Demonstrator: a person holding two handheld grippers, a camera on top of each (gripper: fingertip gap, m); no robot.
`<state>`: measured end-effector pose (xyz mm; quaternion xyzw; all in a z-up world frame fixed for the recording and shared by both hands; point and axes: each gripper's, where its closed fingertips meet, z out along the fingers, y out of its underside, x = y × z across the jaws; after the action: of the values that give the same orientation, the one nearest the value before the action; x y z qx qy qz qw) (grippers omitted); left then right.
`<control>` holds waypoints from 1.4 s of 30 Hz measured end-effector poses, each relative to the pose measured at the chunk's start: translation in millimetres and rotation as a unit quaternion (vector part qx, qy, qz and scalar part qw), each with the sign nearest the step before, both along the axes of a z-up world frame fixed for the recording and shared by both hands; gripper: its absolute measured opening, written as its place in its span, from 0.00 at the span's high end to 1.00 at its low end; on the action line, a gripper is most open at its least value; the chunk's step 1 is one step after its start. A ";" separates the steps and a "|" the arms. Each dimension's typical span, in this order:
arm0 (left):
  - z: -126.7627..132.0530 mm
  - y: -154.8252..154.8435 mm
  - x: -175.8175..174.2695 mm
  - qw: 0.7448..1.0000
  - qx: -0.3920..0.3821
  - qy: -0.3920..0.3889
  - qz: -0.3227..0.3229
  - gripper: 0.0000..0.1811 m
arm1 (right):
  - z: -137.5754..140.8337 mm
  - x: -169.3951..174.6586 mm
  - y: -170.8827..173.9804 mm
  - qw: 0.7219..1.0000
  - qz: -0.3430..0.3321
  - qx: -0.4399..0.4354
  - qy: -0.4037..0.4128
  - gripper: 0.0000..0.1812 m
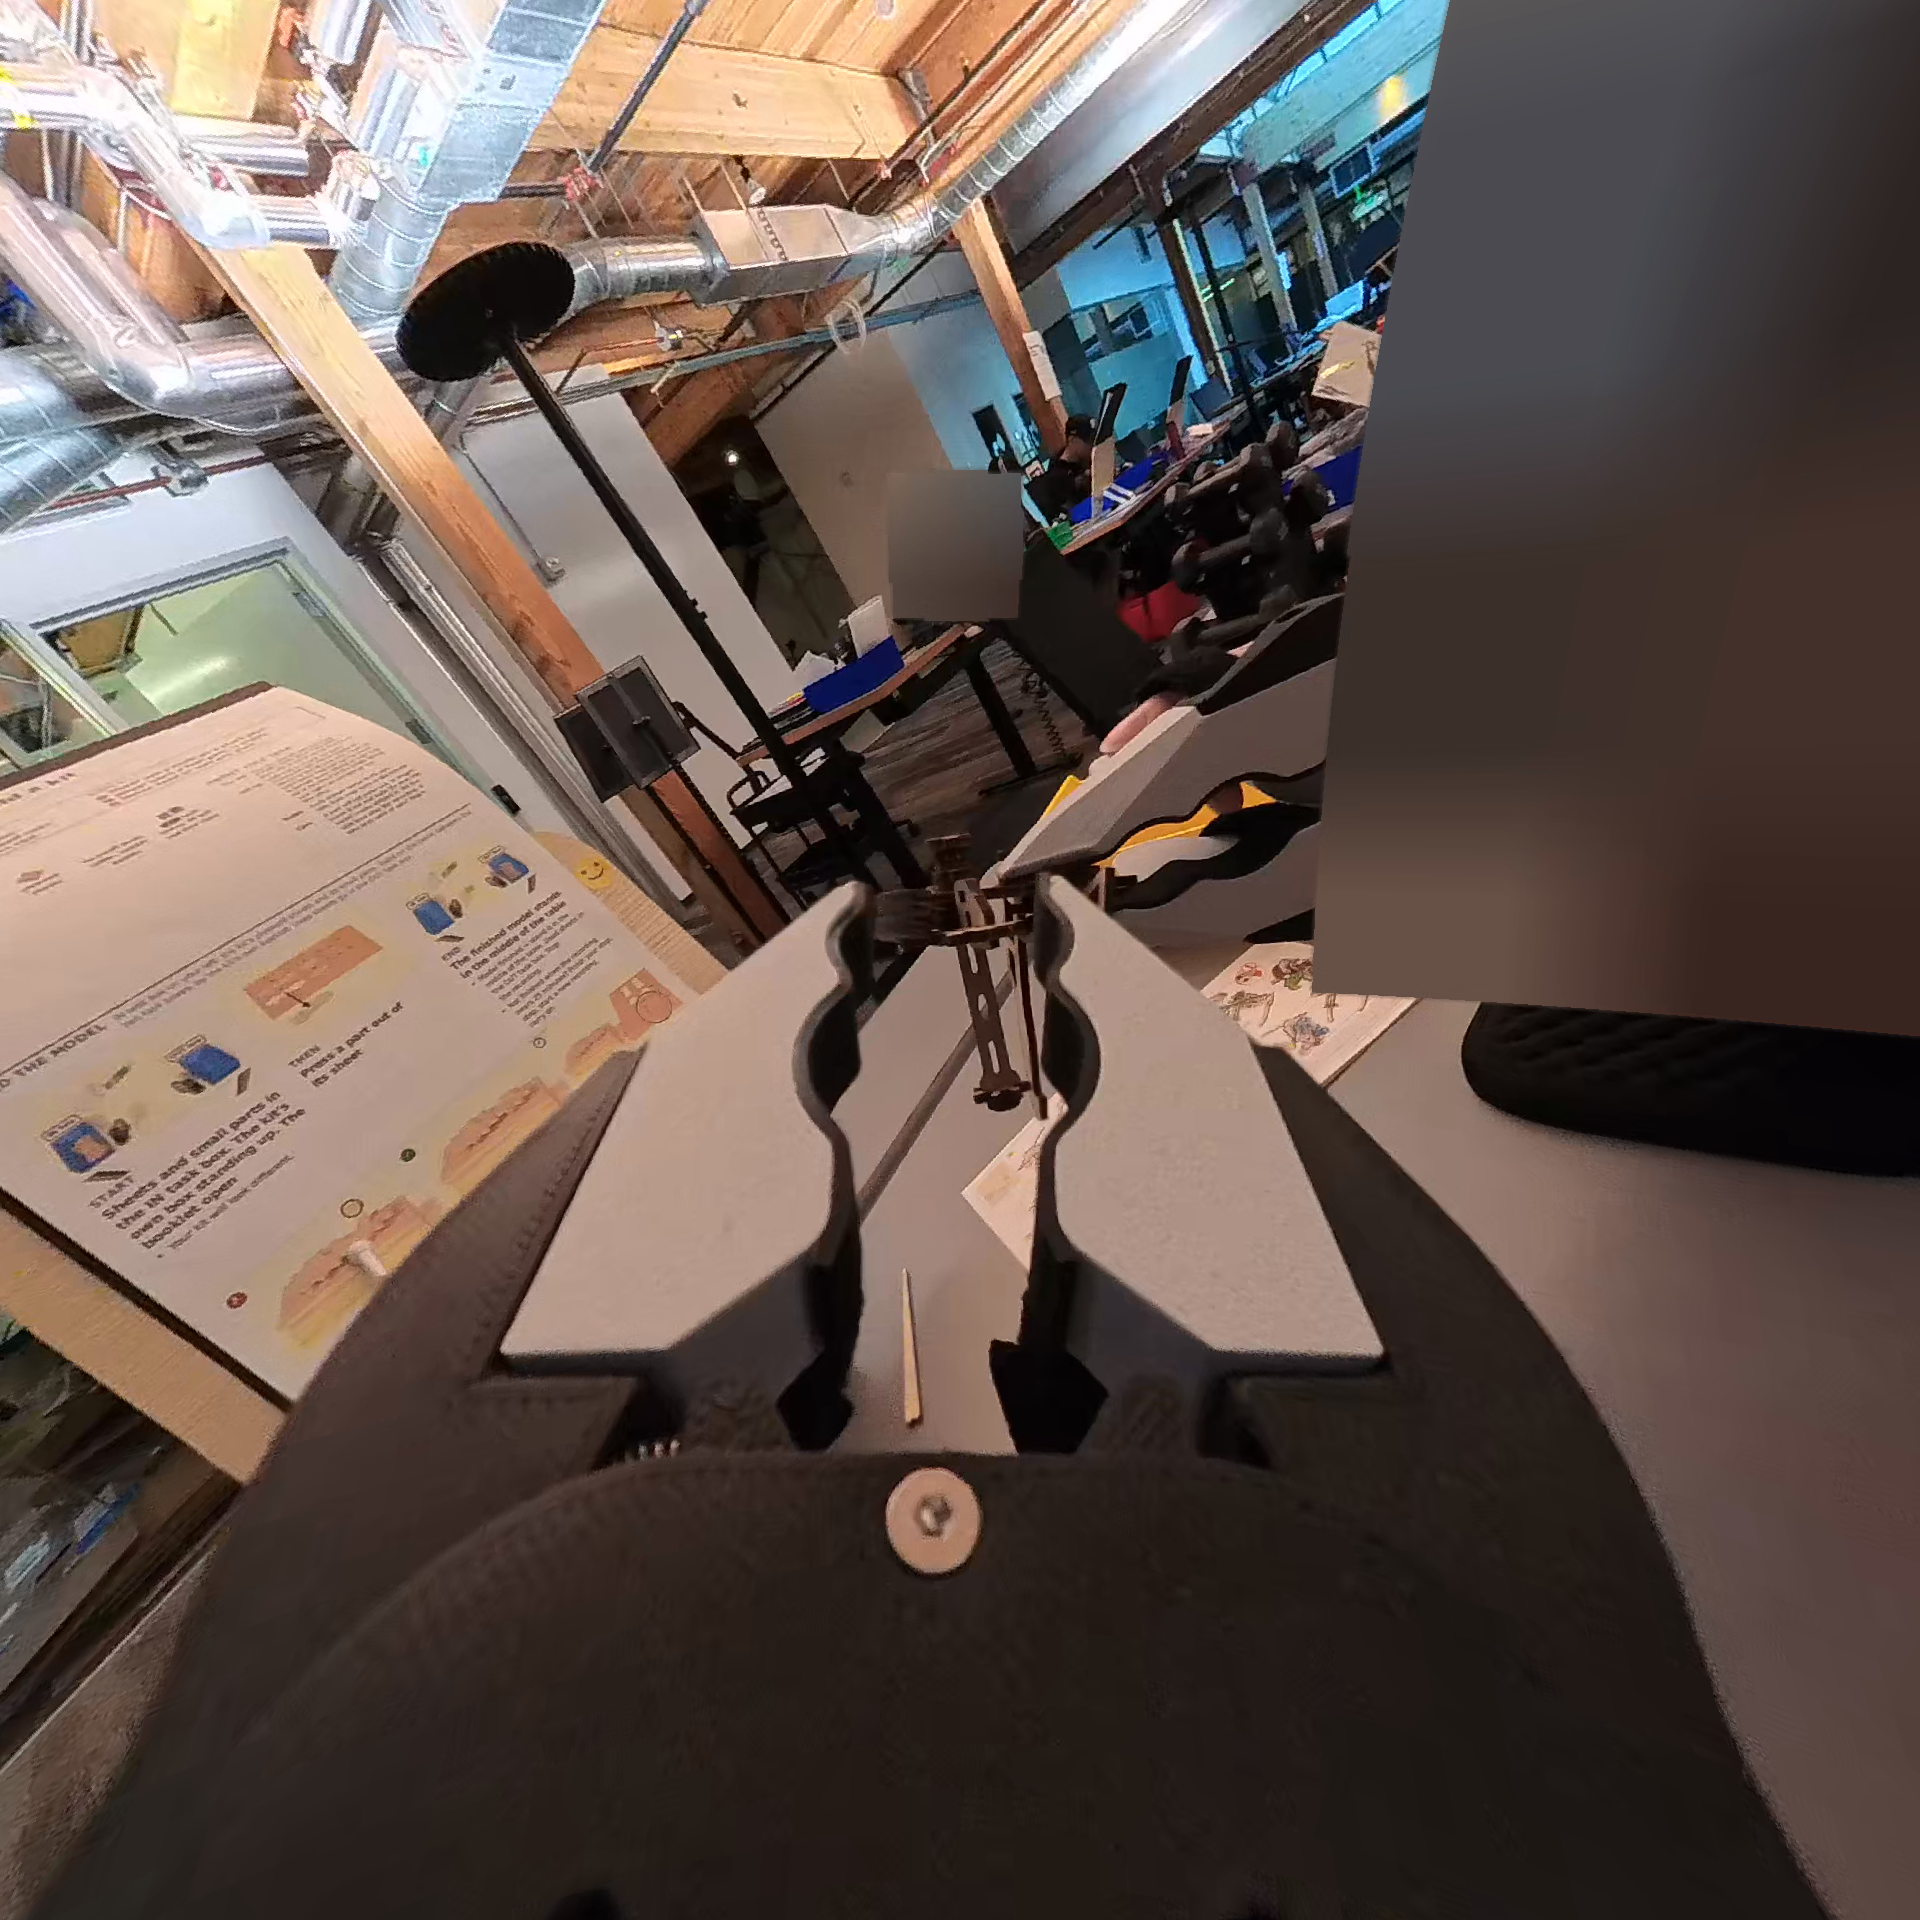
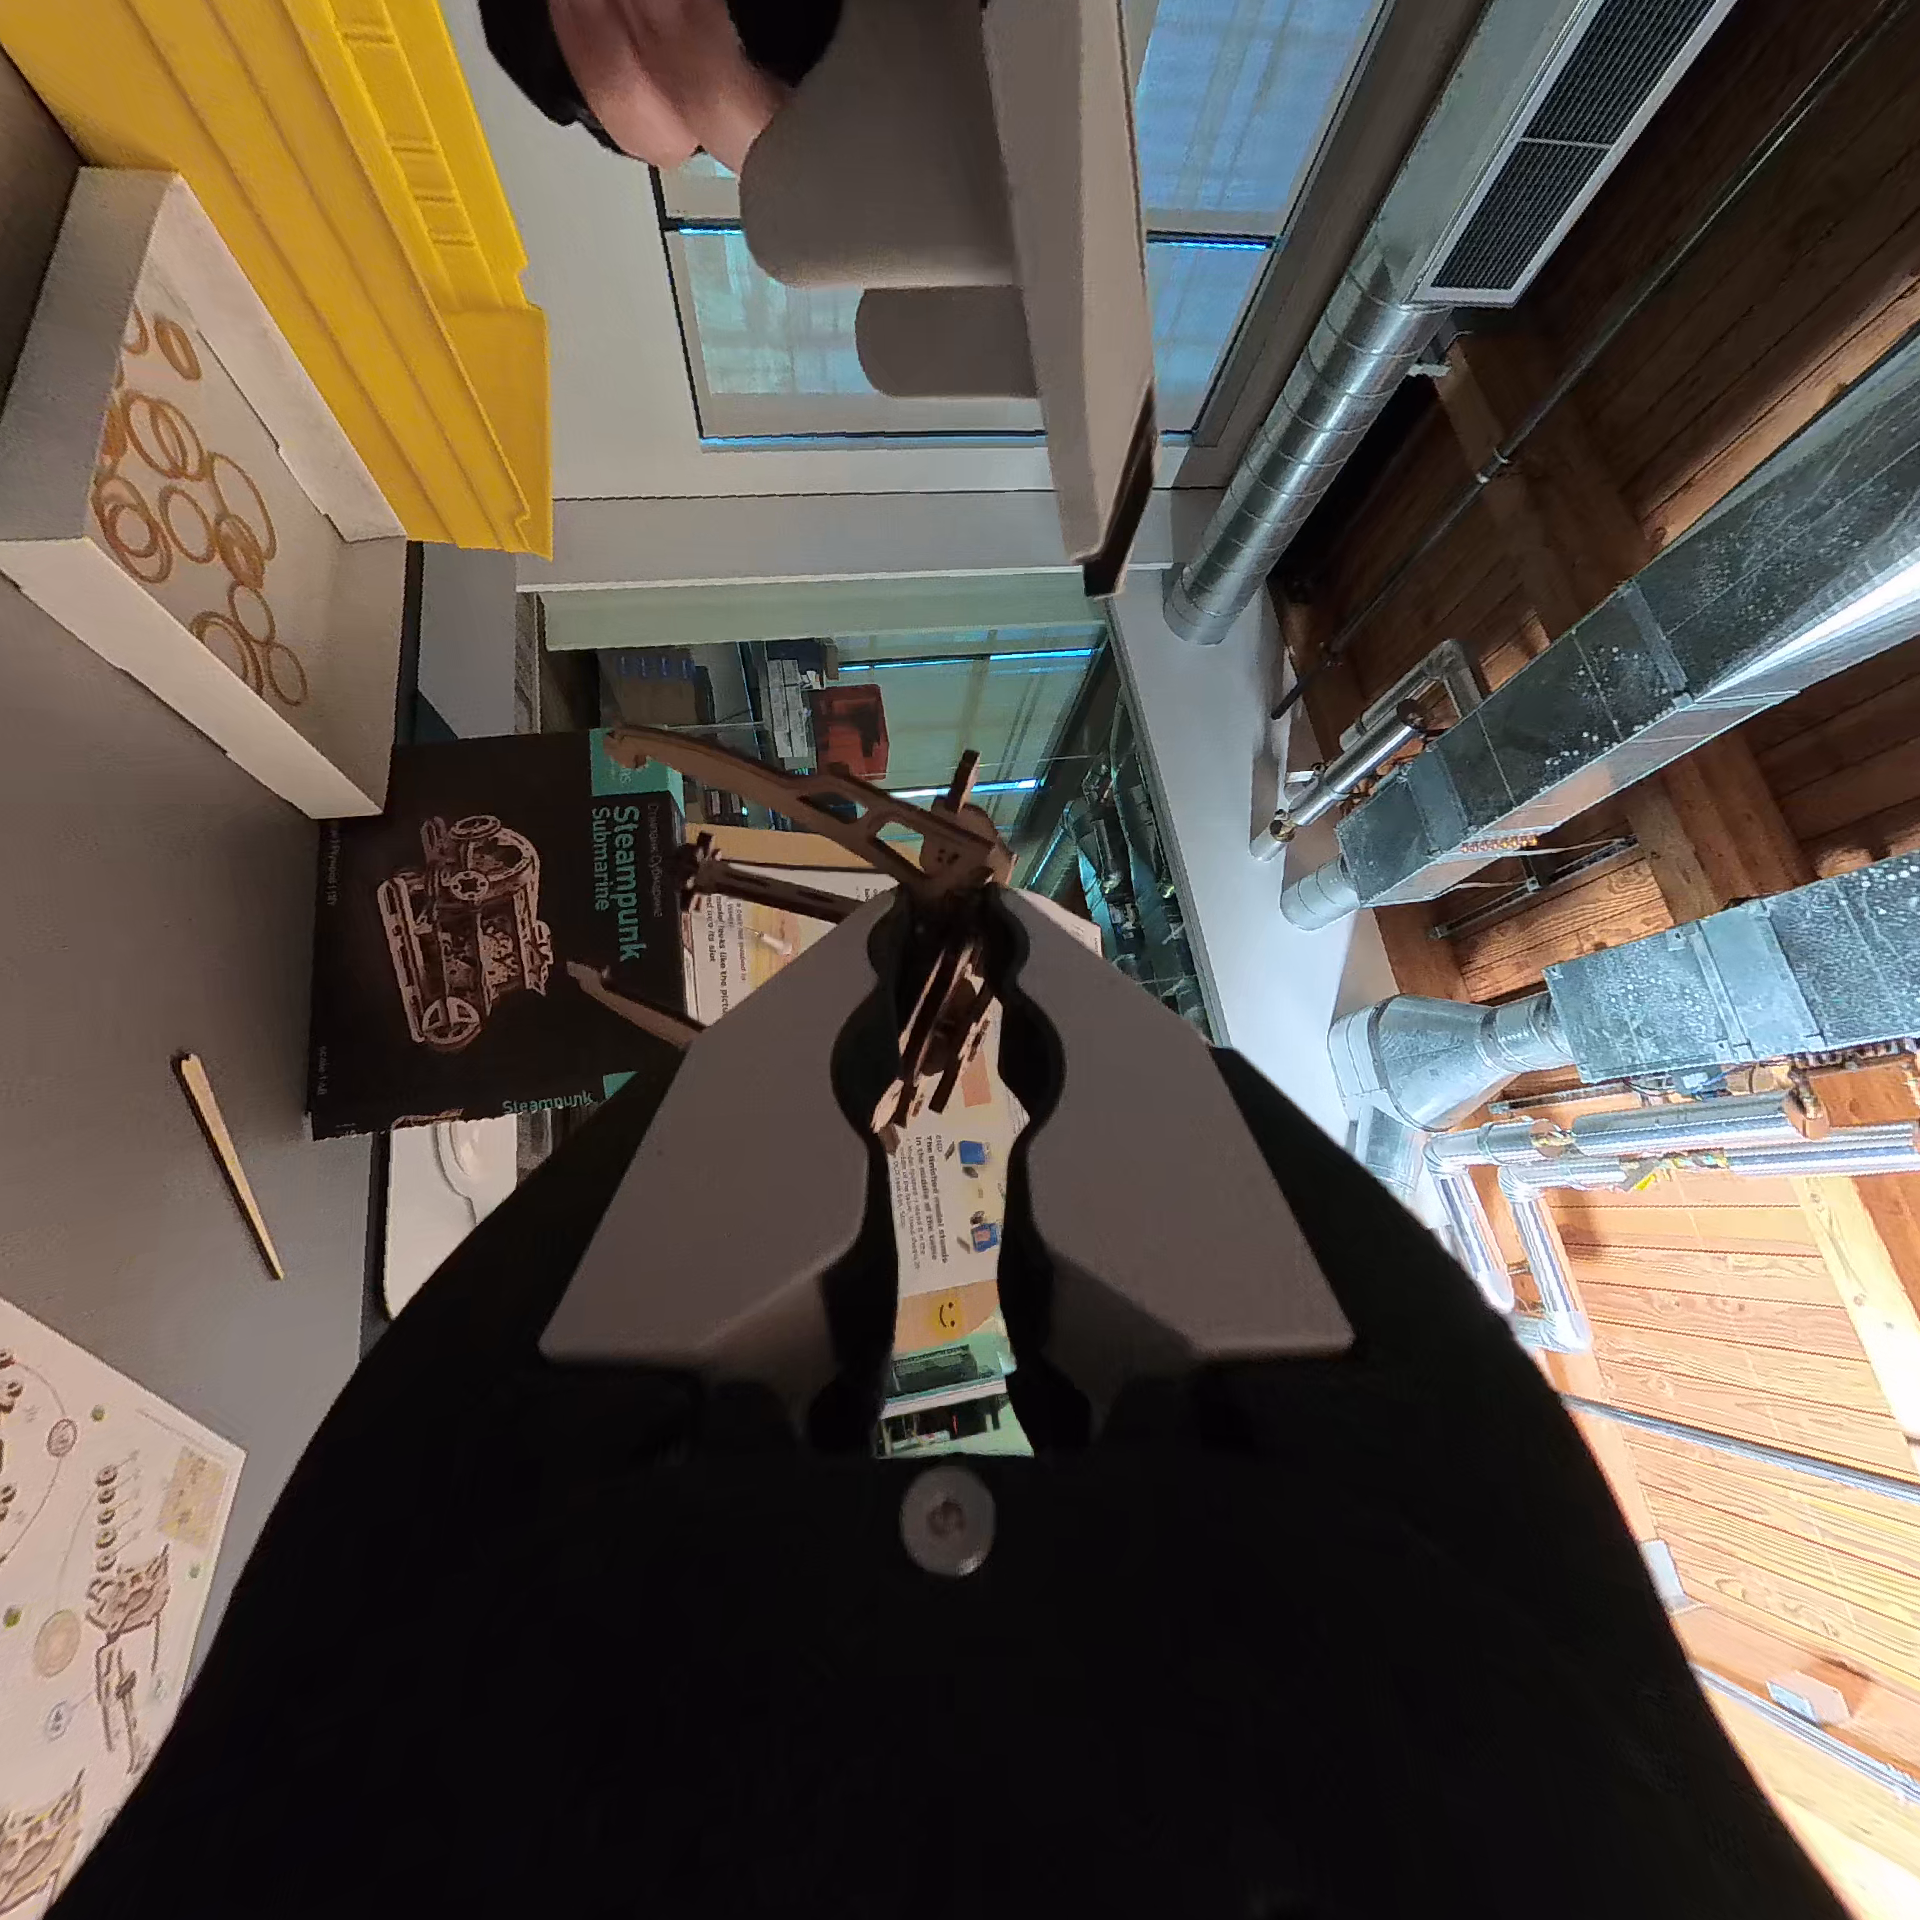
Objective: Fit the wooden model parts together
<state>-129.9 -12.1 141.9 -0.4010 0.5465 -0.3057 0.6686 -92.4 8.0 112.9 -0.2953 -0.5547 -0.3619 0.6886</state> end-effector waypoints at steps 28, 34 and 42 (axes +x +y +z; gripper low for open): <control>13.7 11.5 -11.8 0.991 -0.123 -0.043 -0.025 0.91 | 7.6 35.7 13.2 0.957 0.131 -0.137 0.219 0.94; -0.8 -5.9 12.1 0.984 -0.166 -0.026 -0.063 0.89 | 31.2 62.3 17.2 0.953 0.053 -0.137 0.266 0.94; 40.9 -14.8 23.4 0.991 -0.126 -0.042 -0.029 0.80 | 79.4 76.2 14.6 0.876 0.060 -0.242 0.412 0.94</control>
<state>-106.5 -26.9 182.9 -0.4527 0.4861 -0.4082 0.6262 -16.1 22.5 192.3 -0.5409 -0.3076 -0.0197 0.7826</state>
